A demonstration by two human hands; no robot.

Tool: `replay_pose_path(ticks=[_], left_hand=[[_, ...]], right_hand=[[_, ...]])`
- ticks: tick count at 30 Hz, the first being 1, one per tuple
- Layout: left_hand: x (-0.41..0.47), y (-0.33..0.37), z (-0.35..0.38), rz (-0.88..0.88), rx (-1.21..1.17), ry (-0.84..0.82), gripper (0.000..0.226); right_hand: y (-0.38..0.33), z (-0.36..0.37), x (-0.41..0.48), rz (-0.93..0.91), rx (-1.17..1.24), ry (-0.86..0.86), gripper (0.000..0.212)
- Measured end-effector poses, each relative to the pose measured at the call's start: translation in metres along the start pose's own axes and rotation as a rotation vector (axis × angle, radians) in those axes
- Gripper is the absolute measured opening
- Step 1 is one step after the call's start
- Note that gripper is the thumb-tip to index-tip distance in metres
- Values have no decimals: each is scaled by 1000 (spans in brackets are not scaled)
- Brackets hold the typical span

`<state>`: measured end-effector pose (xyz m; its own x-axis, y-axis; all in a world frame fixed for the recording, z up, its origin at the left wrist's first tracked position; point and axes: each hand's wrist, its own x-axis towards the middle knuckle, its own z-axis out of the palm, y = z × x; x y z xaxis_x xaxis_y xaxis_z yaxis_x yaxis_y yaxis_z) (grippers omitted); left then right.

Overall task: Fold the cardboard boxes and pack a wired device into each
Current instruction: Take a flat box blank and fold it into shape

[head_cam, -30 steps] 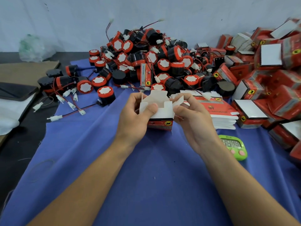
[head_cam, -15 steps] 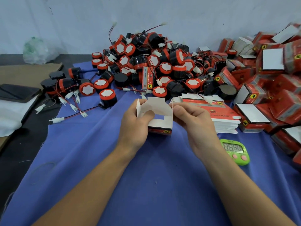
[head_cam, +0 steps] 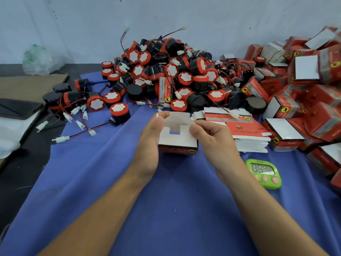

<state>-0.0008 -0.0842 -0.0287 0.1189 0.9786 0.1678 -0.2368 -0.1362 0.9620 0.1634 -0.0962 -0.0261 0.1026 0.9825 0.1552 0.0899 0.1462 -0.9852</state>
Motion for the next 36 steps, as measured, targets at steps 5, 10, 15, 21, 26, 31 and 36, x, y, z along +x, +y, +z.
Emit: replay_pose_path(ticks=[5, 10, 15, 21, 26, 31, 36], left_hand=[[2, 7, -1, -113, 5, -78, 45], [6, 5, -1, -135, 135, -128, 28], [4, 6, 5, -155, 69, -66, 36], [6, 11, 6, -212, -70, -34, 40], [6, 8, 6, -165, -40, -124, 41], [7, 4, 0, -78, 28, -128, 36], [6, 3, -5, -12, 139, -37, 23]], right_hand=[[4, -1, 3, 45, -38, 134, 19], [5, 0, 4, 56, -59, 191, 21], [2, 0, 7, 37, 160, 184, 41], [-4, -16, 9, 141, 438, -68, 49], [-6, -25, 7, 141, 422, -194, 48], [-7, -21, 3, 107, 327, -200, 30], [-9, -15, -1, 9, 130, -164, 24]])
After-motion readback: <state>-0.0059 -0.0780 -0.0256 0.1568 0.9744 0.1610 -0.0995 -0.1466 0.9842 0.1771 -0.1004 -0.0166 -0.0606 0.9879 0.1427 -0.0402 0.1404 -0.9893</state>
